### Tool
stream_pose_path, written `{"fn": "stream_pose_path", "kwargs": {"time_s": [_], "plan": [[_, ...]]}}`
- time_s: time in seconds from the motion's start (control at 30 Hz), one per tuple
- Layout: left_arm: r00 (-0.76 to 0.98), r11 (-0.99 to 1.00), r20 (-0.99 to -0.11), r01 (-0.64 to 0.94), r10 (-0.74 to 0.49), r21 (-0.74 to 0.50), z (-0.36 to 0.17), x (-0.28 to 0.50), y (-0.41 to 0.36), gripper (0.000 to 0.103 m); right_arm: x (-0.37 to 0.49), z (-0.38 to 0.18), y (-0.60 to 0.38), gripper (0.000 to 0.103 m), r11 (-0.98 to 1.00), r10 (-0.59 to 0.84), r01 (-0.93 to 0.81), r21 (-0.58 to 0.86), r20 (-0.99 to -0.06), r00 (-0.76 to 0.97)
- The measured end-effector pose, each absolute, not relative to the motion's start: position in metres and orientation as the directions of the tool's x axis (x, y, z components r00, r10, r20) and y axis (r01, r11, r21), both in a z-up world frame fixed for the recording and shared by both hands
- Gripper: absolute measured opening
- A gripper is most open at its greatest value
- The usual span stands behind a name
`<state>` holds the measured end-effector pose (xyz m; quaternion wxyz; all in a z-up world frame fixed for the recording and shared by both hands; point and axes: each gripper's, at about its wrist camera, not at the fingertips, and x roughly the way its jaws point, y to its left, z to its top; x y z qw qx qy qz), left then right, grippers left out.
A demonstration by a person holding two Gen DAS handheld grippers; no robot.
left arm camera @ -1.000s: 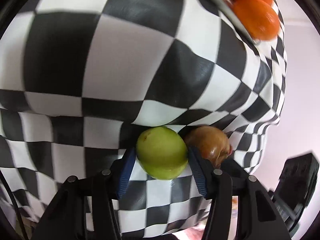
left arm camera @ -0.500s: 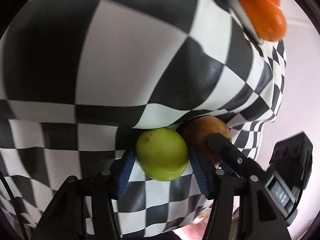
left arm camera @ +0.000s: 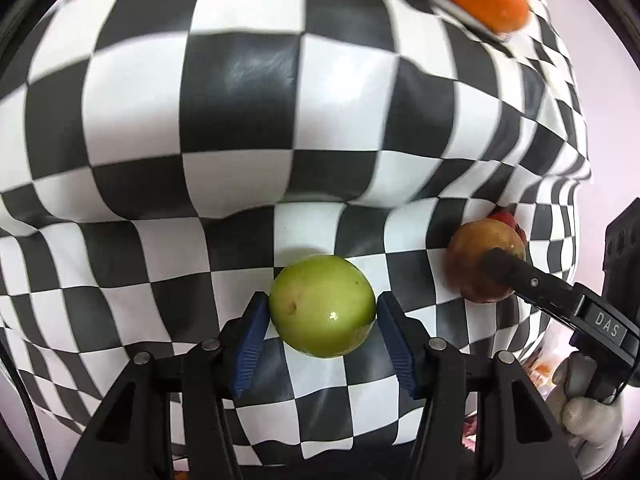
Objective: Organize fruits
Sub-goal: 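Grasp the green apple with the left tool while the right tool grasps the brown apple, then carry the green and brown apples onto the floral plate and open both tools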
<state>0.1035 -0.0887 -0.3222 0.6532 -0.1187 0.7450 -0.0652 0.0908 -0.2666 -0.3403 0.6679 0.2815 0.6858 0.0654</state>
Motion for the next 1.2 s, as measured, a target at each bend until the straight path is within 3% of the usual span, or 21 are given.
{"fn": "stream_pose_path", "kwargs": {"time_s": [0.4,0.77,0.93,1.2], "plan": [[-0.049,0.948,-0.961,-0.183,-0.272,-0.259,-0.325,0.127,-0.060,0.053,0.110,-0.353,-0.262,0.068,0.814,0.486,0.330,0.479,-0.872,0.066],[0.114,0.938,-0.953,-0.176,-0.282,-0.299,-0.226,0.155,0.001,0.053,0.129,-0.289,-0.243,0.067,0.806,0.527,0.211,0.553,-0.833,0.168],[0.217,0.943,-0.943,-0.162,-0.252,-0.289,-0.170,0.212,0.025,0.053,0.171,-0.248,-0.220,0.067,0.781,0.575,0.144,0.608,-0.789,0.215],[0.207,0.950,-0.955,-0.187,-0.212,-0.251,-0.185,0.279,0.041,0.053,0.268,-0.207,-0.167,0.067,0.802,0.577,0.024,0.597,-0.785,0.225]]}}
